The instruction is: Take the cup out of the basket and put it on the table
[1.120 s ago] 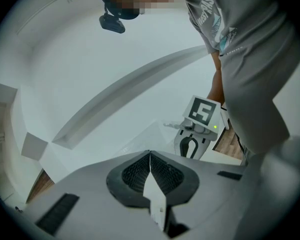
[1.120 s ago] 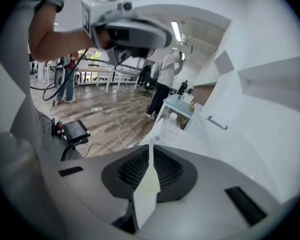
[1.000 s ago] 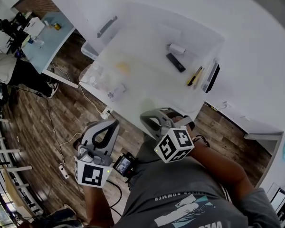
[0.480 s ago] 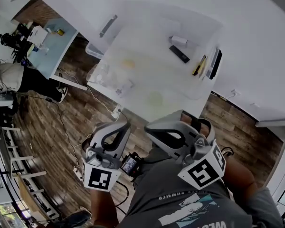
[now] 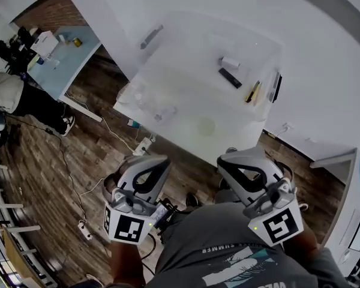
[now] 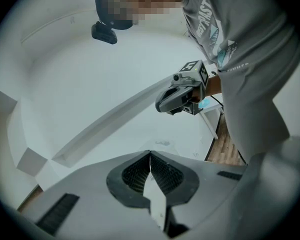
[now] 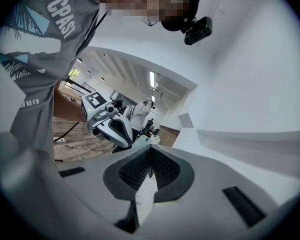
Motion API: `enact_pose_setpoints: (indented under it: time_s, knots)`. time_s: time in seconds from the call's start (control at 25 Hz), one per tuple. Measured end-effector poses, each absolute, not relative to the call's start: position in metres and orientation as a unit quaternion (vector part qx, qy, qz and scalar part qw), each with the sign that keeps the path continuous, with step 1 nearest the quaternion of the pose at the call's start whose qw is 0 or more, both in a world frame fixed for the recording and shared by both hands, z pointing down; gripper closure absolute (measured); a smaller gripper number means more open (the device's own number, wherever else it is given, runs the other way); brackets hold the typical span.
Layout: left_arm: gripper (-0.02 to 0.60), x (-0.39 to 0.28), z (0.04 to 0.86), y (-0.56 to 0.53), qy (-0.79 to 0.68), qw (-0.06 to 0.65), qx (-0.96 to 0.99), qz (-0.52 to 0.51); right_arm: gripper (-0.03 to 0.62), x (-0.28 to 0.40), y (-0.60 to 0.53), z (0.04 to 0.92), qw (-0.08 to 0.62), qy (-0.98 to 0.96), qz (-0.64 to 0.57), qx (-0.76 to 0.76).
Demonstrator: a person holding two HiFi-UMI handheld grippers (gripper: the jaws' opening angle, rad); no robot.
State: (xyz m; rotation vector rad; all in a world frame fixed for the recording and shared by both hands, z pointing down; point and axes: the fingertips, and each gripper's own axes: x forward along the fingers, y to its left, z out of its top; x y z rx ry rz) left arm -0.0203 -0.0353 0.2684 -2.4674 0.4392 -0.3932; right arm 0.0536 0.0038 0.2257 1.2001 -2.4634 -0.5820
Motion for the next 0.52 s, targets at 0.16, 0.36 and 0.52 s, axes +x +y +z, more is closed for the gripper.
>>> enact_pose_setpoints:
  time_s: [0.16, 0.36, 0.52]
  knots:
    - [0.572, -0.057, 0.271, -0.028, 0.167, 0.300, -0.930, -0.133, 0.585, 0.032, 0.016, 0.223, 0.185, -0.851, -0.204, 0.447]
    - [0.572, -0.083, 0.275, -0.016, 0.158, 0.297, -0.935, -0.114, 0.585, 0.011, 0.036, 0.224, 0.210, -0.838, -0.201, 0.463]
    - [0.572, -0.101, 0.278, -0.011, 0.150, 0.292, -0.938, -0.109, 0.585, 0.000, 0.050, 0.231, 0.224, -0.828, -0.180, 0.481]
